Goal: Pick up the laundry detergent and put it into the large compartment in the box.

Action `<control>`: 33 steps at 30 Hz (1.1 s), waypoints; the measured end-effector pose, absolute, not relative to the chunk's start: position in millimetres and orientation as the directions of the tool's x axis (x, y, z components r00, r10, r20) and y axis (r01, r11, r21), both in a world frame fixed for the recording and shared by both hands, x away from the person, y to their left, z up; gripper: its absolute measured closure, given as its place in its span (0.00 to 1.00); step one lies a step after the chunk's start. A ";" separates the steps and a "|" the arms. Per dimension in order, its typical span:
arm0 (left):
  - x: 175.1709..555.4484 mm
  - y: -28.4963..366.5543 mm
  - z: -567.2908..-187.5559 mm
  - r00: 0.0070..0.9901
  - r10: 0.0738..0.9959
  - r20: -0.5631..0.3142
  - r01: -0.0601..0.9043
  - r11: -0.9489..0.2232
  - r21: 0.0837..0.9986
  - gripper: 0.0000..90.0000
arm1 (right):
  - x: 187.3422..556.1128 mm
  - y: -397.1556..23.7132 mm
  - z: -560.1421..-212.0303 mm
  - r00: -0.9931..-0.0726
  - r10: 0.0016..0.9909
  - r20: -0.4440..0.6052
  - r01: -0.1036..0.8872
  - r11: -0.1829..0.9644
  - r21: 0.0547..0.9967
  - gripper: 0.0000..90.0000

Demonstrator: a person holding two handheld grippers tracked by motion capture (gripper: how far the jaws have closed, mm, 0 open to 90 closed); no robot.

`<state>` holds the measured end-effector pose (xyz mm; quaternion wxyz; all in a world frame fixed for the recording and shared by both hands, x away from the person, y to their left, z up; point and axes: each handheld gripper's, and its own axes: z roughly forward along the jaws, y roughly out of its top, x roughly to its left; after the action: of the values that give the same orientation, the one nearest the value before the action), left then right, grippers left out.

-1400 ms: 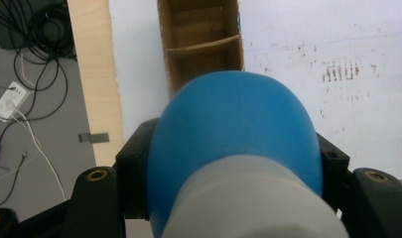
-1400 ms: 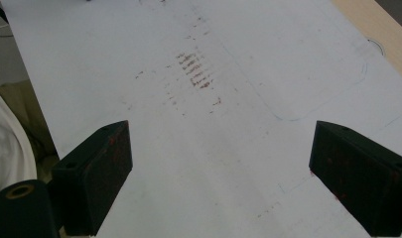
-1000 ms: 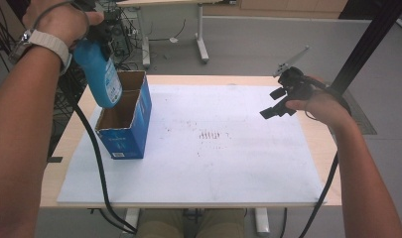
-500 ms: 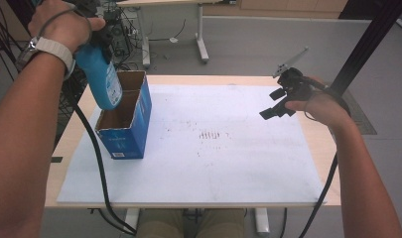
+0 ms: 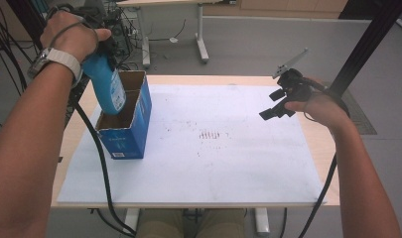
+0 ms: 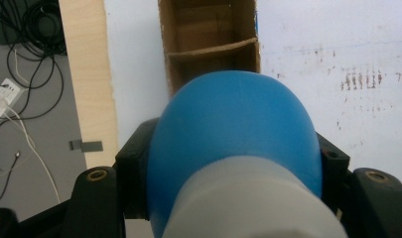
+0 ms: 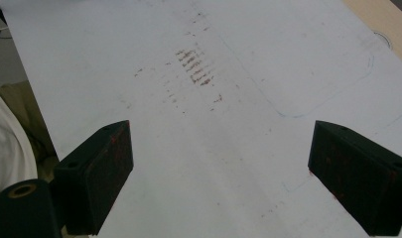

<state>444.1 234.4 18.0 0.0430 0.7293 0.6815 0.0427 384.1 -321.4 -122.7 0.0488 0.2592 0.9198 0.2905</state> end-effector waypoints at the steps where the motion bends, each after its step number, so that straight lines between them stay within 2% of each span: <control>1: 445.0 234.5 17.2 0.068 0.998 0.004 0.991 -0.068 0.116 0.41 | 384.4 -321.6 -123.1 -0.861 0.504 0.062 0.448 0.697 0.560 0.12; 33: 452.7 230.2 -32.0 0.087 0.996 0.012 0.991 -0.087 0.103 0.41 | 387.4 -318.3 -127.2 -0.859 0.507 0.074 0.458 0.695 0.554 0.11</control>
<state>452.7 230.2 -32.0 0.0343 0.7363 0.6747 0.0392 387.4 -318.3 -127.2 0.0421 0.2624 0.9196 0.2892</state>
